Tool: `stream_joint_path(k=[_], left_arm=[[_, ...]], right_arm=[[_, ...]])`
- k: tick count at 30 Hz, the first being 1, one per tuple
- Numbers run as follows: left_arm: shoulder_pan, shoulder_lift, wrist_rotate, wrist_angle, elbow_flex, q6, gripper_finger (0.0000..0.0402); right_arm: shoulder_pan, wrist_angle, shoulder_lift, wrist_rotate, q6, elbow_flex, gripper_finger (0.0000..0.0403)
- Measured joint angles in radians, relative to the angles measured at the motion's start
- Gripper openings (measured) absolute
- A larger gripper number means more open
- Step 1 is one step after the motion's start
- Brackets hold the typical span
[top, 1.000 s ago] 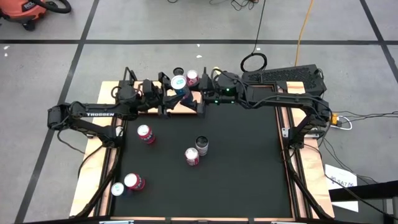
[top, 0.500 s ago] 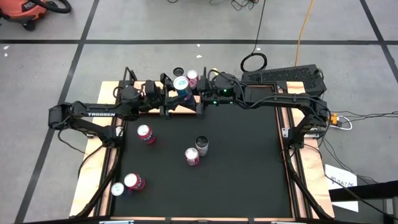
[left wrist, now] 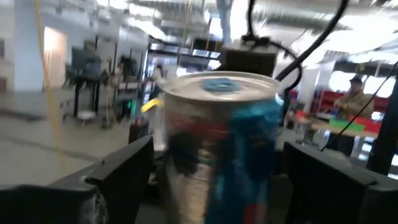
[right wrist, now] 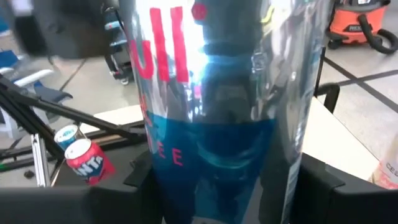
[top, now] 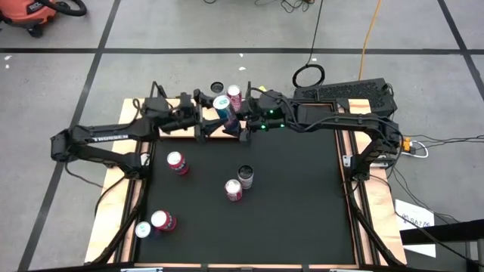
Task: Place canned beverage on shelf
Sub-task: Put the right blue soda can on the shelf
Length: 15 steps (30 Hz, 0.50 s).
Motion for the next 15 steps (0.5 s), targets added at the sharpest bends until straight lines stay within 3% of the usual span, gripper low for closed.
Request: stream_joint_path(k=[11,15], left_arm=[[0.045,0.016,0.103,-0.324,0.217,0.001,0.0365],[0.045,0.030,0.104,-0.348,0.236,0.000,0.0363]], right_arm=[[0.000,-0.002,-0.009,-0.006,-0.040,0.000,0.0225],[0.000,-0.002,-0.009,-0.007,-0.046,0.000,0.0225]])
